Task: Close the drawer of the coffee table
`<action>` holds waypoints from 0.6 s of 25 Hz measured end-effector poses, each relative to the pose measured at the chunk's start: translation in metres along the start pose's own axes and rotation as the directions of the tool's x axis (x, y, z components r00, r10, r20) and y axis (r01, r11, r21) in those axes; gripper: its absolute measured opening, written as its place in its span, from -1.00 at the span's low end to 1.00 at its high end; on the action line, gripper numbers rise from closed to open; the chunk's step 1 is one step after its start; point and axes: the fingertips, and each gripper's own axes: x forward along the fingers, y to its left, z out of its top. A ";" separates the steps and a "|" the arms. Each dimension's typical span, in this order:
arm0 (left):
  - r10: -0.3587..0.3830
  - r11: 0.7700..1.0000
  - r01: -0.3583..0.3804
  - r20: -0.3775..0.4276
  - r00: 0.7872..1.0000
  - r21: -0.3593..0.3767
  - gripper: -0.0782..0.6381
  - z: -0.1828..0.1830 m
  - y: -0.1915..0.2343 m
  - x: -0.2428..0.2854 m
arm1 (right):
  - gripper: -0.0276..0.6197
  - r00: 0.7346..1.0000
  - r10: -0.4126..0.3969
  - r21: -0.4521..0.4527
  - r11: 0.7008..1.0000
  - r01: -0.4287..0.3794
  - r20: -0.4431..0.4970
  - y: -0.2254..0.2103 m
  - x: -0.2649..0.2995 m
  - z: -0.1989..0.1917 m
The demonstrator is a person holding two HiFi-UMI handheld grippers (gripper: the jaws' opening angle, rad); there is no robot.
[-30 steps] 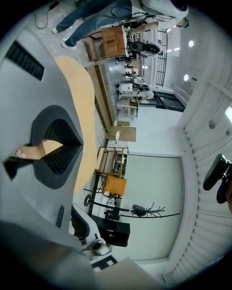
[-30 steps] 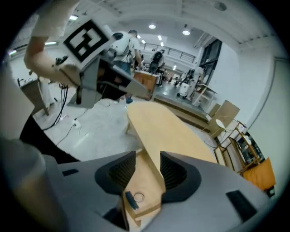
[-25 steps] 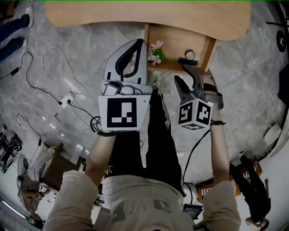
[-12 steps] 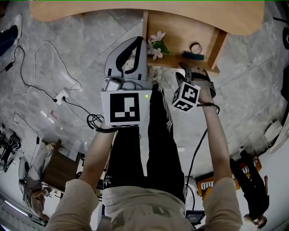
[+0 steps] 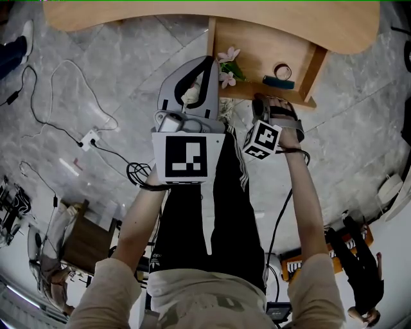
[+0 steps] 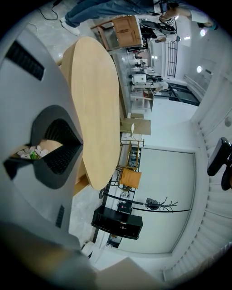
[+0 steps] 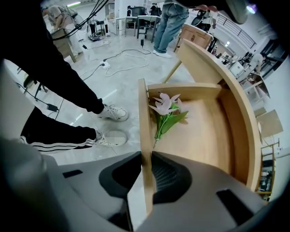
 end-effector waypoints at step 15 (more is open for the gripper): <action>0.032 0.999 -0.033 -0.051 0.998 -0.019 -0.76 -0.011 0.010 -0.004 | -0.70 1.000 0.014 -0.025 1.000 -0.014 -0.017 0.002 -0.001 -0.001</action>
